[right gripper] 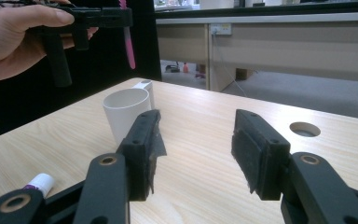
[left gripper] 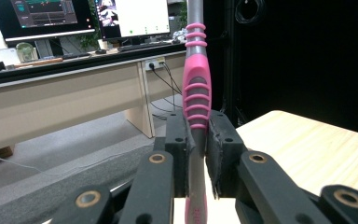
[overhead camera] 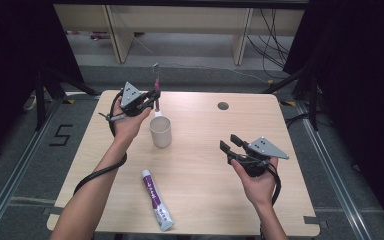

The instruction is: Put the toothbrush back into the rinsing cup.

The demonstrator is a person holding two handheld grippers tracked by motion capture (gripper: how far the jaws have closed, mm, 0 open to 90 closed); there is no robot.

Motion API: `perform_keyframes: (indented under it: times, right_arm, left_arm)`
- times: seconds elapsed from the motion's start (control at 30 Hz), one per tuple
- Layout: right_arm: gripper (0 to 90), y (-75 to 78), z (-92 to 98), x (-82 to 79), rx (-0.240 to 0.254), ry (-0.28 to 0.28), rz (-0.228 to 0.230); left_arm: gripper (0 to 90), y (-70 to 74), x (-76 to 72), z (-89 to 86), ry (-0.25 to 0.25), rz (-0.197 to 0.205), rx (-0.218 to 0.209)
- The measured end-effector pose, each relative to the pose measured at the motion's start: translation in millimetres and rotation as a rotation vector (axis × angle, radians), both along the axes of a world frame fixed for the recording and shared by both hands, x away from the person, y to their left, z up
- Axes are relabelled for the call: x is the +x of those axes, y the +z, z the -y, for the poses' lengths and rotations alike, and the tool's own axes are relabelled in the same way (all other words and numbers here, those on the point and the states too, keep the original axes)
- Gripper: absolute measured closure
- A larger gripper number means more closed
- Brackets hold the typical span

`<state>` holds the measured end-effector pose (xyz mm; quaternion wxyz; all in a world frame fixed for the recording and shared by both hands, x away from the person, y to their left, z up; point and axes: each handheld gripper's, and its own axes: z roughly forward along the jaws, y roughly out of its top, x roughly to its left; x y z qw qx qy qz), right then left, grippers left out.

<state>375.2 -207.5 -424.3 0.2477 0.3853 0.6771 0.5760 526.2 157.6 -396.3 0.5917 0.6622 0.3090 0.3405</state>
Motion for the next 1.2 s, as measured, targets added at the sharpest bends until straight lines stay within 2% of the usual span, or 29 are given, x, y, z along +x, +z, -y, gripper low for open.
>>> perform_keyframes:
  times: [0.1,0.13,0.2,0.3,0.37,0.43,0.67,0.7,0.8,1.03,1.2]
  right_arm:
    - [51.6,-0.2,-0.5,-0.1,0.002,0.004,-0.006]
    - [51.6,-0.2,0.4,0.7,-0.012,-0.001,0.010]
    - [51.6,-0.1,0.3,0.6,-0.012,-0.003,0.013]
    - [51.5,-0.1,-0.2,0.1,-0.011,-0.005,0.006]
    - [51.5,-0.8,-1.6,0.1,0.008,0.012,-0.006]
    - [51.5,-0.6,-0.3,0.6,-0.008,0.004,0.013]
    - [51.5,-0.2,-0.4,-0.3,-0.004,0.004,0.002]
    - [51.5,-0.2,0.2,0.2,-0.018,-0.001,0.014]
    - [51.5,-0.8,-1.6,0.0,0.007,0.013,-0.005]
    - [51.4,-1.7,-1.8,0.6,-0.004,0.006,0.008]
    - [51.4,-1.6,-2.2,0.3,0.002,0.008,0.000]
  left_arm:
    - [79.5,-1.7,2.7,-0.5,0.003,0.001,0.007]
    - [79.5,-2.5,3.6,-0.4,0.005,0.002,0.008]
    - [79.5,-3.6,5.6,-1.1,0.007,0.004,0.010]
    - [79.5,-4.6,7.3,-1.6,0.009,0.000,0.009]
    - [79.5,-5.3,9.7,-2.4,0.013,-0.003,0.011]
    - [79.5,-5.6,11.0,-2.6,0.015,-0.005,0.008]
    - [79.5,-8.2,16.6,-4.4,0.025,-0.013,0.014]
    - [79.5,-8.9,17.2,-4.6,0.026,-0.016,0.013]
    - [79.5,-11.4,19.4,-5.6,0.031,-0.022,0.015]
    - [79.5,-15.3,23.3,-5.6,0.033,-0.032,0.017]
    - [79.5,-18.2,27.1,-6.1,0.038,-0.042,0.022]
